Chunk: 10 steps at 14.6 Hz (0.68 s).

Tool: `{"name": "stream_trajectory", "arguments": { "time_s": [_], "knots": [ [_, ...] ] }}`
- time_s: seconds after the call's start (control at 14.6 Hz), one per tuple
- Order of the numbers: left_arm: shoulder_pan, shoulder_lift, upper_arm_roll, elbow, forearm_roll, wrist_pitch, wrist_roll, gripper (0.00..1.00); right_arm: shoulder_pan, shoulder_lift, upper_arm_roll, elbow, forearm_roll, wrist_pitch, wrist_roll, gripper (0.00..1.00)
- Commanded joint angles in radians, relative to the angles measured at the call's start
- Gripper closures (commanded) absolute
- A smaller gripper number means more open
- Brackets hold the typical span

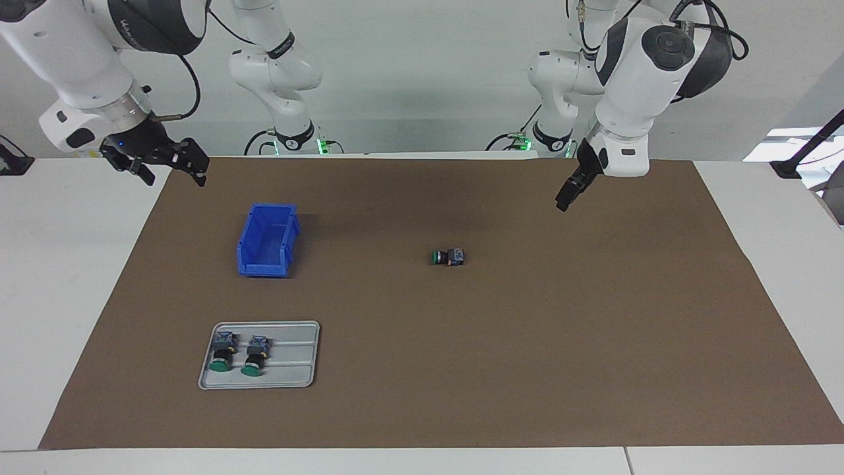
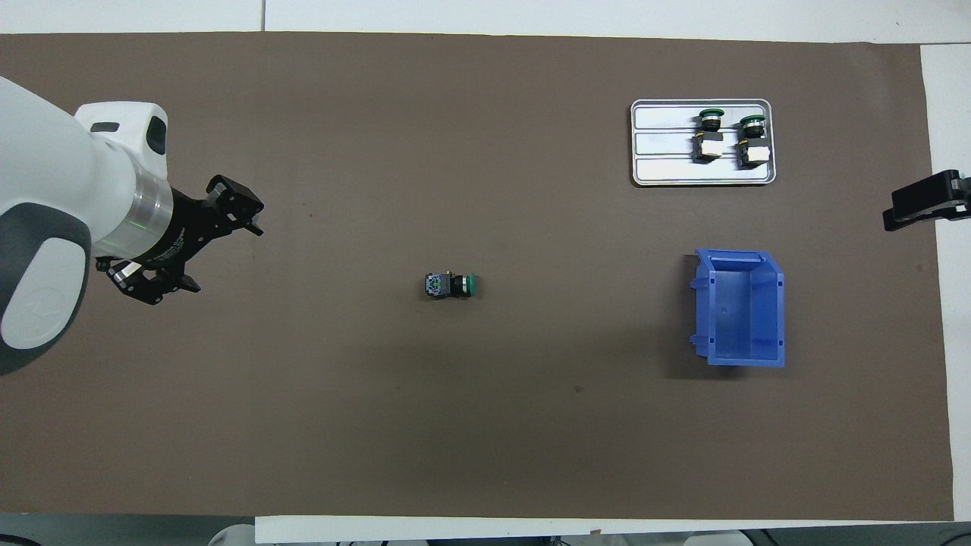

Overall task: Place and press button with both arms
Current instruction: 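Withdraw the right gripper while the left gripper reaches toward the button, then lower the left gripper over the green-capped button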

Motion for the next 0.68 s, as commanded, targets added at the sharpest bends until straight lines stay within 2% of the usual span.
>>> {"name": "stream_trajectory", "arguments": {
  "time_s": [0.0,0.41,0.62],
  "knots": [
    [-0.073,0.077,0.012,0.025,-0.004,0.057,-0.231,0.00,-0.007,-0.012,0.004,-0.009,-0.015,0.007,-0.024,0.02],
    [-0.198,0.202,0.008,0.030,-0.010,0.261,-0.644,0.00,0.062,-0.020,-0.071,-0.015,-0.016,0.012,-0.025,0.01],
    [-0.252,0.221,0.008,-0.015,-0.010,0.337,-0.802,0.00,0.065,-0.034,-0.076,-0.035,-0.016,0.009,-0.027,0.01]
  ]
}}
